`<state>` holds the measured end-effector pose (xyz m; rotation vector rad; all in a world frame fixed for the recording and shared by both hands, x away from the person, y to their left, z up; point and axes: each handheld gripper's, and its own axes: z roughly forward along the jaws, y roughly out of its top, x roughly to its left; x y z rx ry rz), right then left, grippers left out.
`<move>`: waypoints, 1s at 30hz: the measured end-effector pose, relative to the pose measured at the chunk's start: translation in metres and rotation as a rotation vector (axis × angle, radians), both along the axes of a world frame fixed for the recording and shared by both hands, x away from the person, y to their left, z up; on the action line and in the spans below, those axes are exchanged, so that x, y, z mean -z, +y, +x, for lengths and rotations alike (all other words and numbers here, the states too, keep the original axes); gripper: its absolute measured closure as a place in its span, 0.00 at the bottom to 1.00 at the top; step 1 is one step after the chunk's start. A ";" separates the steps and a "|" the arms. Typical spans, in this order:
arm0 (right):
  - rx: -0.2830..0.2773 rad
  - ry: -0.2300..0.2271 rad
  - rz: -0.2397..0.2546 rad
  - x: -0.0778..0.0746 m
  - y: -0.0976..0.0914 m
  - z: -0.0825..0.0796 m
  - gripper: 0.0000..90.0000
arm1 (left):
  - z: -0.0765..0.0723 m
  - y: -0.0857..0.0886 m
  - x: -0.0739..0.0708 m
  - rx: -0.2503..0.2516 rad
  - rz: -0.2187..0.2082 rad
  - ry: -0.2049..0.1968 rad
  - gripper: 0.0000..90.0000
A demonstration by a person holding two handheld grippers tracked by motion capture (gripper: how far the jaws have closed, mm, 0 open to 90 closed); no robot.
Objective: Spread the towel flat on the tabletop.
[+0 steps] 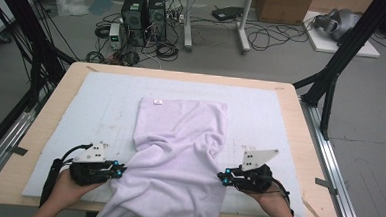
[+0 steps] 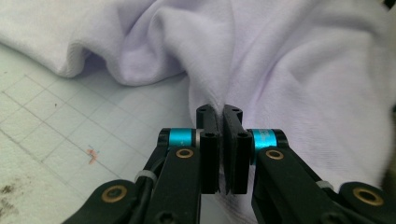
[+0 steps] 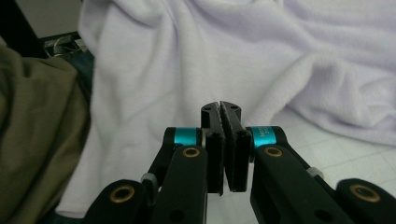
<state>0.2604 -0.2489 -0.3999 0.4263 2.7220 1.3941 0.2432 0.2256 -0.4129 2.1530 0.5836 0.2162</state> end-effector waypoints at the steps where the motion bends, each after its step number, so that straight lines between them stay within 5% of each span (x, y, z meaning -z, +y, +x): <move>1: 0.000 -0.008 0.003 -0.003 -0.001 -0.002 0.97 | -0.003 0.002 -0.002 -0.004 0.000 -0.006 0.94; 7: 0.052 -0.036 -0.058 0.004 0.010 0.019 0.86 | 0.009 0.007 -0.005 -0.032 -0.014 -0.028 0.86; 11: 0.069 -0.002 -0.110 0.023 0.023 0.038 0.75 | 0.031 -0.004 0.005 -0.047 -0.008 0.012 0.73; 14: 0.038 0.060 -0.152 0.039 0.035 0.046 0.74 | 0.041 -0.017 0.016 0.000 0.008 0.054 0.68; 16: 0.038 0.039 -0.140 0.042 0.037 0.043 0.85 | 0.044 -0.025 0.023 0.078 0.019 0.087 0.80; 18: 0.026 0.037 -0.139 0.041 0.036 0.041 0.95 | 0.042 -0.029 0.028 0.084 0.046 0.064 0.93; 24: -0.020 0.016 -0.147 0.030 0.034 0.022 0.96 | 0.019 -0.011 0.017 0.057 0.043 0.037 0.96; 28: -0.021 0.005 -0.059 0.013 0.025 0.003 0.88 | -0.006 0.006 0.003 0.074 -0.017 0.008 0.95; 30: -0.022 -0.008 -0.006 0.006 0.021 -0.002 0.86 | -0.010 0.011 -0.003 0.077 -0.040 -0.002 0.86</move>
